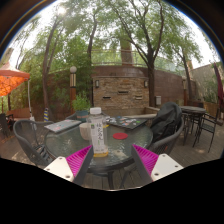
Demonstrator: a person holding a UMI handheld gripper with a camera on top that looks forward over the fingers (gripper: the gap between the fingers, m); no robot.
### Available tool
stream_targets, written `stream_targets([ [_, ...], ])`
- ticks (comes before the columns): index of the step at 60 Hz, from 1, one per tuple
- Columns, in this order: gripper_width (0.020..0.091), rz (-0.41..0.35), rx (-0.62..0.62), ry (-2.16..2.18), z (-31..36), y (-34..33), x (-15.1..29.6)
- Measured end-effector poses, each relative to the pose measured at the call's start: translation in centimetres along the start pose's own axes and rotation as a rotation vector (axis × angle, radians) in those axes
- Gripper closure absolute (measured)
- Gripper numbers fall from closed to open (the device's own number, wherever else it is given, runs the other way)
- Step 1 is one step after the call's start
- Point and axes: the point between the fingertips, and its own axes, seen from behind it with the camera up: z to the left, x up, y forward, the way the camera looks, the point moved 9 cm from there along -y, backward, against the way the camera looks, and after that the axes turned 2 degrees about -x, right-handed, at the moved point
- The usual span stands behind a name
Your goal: Pour water
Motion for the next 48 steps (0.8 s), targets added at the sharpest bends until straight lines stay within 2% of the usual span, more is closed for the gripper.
stream_targets([
  [15,0.0276,-0.008,0.01,-0.068,4.9,9.7,-1.3],
  [21,0.0267,0.002,0.013,-0.075,5.9,12.3,-1.5],
  [34,0.027,-0.029,-0.027,-0.044,6.2,16.7,-0.4],
  [36,0.032,-0.034,-0.026,-0.036,6.7,17.2,-0.4],
  [37,0.0387,-0.032,-0.03,-0.03,6.8,17.3,-0.5],
  [38,0.0484,-0.027,-0.037,-0.022,6.7,17.5,-0.7],
  [48,0.0547,-0.063,-0.078,0.002,6.7,17.9,-0.9],
])
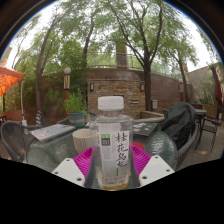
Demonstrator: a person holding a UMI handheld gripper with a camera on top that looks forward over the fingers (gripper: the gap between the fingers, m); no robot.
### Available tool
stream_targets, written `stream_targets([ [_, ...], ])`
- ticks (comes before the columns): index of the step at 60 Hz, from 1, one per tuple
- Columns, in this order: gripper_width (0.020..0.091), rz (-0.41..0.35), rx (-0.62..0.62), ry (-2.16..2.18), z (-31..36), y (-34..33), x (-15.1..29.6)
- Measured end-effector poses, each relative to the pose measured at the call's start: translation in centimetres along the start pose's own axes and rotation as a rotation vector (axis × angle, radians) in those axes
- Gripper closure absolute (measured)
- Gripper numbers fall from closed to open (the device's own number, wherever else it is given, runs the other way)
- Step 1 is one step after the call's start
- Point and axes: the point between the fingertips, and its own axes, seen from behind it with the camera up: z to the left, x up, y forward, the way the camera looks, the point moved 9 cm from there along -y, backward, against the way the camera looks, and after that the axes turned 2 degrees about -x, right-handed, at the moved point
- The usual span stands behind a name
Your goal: Pour water
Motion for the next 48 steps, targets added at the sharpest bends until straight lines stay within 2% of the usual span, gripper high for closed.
stream_targets([
  [7,0.0639,0.034,-0.002,-0.025,-0.2,0.3,0.3],
  [13,0.064,0.054,-0.049,-0.186,-1.2,2.0,1.0],
  [24,0.064,0.068,-0.146,-0.768,-3.1,7.4,6.6],
  [36,0.0642,0.025,-0.133,-1.523,0.0,10.8,10.7],
  [41,0.064,-0.016,-0.115,-1.748,0.9,11.8,10.2],
  [48,0.0643,-0.064,-0.107,-2.043,2.1,12.6,11.8],
])
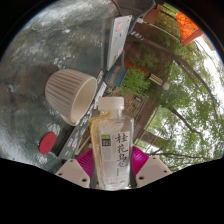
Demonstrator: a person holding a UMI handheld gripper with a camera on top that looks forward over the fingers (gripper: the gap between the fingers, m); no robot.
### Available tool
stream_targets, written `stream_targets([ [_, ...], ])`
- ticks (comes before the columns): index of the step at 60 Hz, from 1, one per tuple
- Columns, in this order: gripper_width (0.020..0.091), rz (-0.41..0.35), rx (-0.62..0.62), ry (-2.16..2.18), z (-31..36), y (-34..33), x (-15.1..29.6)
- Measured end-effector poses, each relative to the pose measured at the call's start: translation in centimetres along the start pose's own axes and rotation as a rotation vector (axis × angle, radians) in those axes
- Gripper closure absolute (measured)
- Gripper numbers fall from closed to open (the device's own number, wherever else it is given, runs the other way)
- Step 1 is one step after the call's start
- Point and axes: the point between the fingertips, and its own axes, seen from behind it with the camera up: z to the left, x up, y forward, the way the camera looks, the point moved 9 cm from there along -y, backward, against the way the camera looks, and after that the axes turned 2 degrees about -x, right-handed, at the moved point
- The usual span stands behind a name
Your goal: Pour water
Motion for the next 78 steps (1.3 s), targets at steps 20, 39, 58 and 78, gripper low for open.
stream_targets([
  [20,0.0642,-0.032,-0.052,-0.409,-1.6,-0.3,-0.1],
  [39,0.0639,0.032,-0.066,0.099,-2.4,0.2,-2.3],
  [58,0.0639,0.184,-0.017,1.255,3.8,1.0,-6.2],
  [78,0.0639,0.159,0.089,2.041,10.9,2.6,-6.3],
])
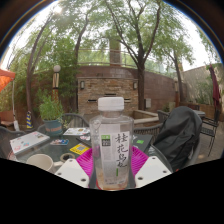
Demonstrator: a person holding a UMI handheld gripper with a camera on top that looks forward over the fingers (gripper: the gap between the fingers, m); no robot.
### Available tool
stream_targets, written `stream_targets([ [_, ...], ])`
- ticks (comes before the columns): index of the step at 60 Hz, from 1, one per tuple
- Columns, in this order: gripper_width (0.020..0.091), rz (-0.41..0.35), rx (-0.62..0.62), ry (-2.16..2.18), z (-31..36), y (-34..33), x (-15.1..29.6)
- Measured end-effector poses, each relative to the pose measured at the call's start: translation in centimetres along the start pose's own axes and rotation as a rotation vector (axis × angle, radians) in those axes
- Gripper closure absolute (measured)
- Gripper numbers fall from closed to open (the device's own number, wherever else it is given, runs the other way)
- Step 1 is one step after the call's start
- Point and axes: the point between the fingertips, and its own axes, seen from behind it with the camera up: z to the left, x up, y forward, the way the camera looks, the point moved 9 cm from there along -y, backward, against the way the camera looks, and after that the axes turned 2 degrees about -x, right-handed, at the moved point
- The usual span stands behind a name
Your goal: Pour water
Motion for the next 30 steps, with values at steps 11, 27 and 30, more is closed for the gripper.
stream_targets([
  [11,0.0639,0.038,-0.012,0.028,-1.1,0.3,-0.8],
  [27,0.0638,0.044,0.02,-0.015,-0.3,1.4,-2.5],
  [30,0.064,0.046,0.019,-0.014,-0.3,1.4,-2.6],
])
